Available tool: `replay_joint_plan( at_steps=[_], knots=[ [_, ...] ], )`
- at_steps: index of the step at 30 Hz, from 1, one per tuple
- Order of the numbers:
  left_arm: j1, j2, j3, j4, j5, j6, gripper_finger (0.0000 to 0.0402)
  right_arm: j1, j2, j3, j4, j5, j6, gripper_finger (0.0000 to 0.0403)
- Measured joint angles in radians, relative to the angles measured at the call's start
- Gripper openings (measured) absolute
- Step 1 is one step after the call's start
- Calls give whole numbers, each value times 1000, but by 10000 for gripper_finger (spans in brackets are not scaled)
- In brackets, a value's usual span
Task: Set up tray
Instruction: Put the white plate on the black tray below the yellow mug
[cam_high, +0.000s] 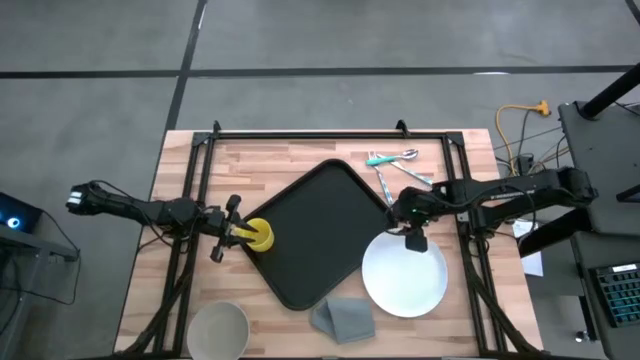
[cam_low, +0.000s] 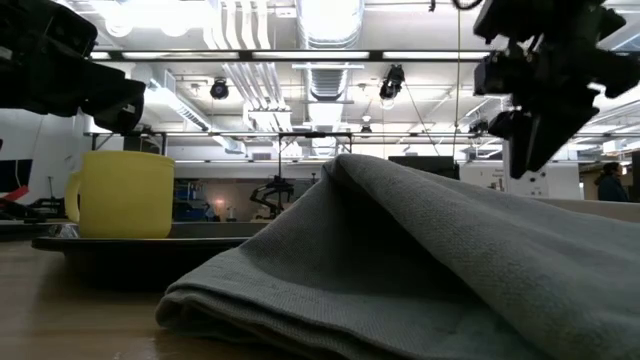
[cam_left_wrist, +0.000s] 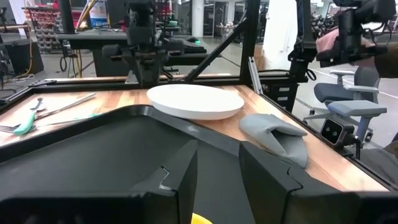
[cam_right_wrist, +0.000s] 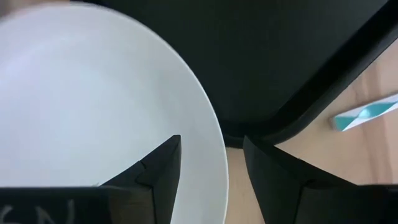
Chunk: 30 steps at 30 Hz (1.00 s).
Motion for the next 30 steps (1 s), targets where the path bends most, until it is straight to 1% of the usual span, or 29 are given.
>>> replay_joint_plan(
  at_steps=[8,14,17,21,27,28,30],
  knots=[
    [0,0,0,0,0,0,105,0,140,0,26,-49,-25,168],
    [0,0,0,0,0,0,105,0,206,-2,63,-52,-34,159],
    [0,0,0,0,0,0,105,0,233,-2,65,-51,-33,148],
    [0,0,0,0,0,0,105,-1,250,0,64,-47,-31,115],
    [0,0,0,0,0,0,105,-1,222,-5,57,-70,-32,29],
    [0,0,0,0,0,0,105,0,215,-5,58,-82,-32,19],
    [0,0,0,0,0,0,105,0,198,-5,59,-110,-31,14]
  ],
)
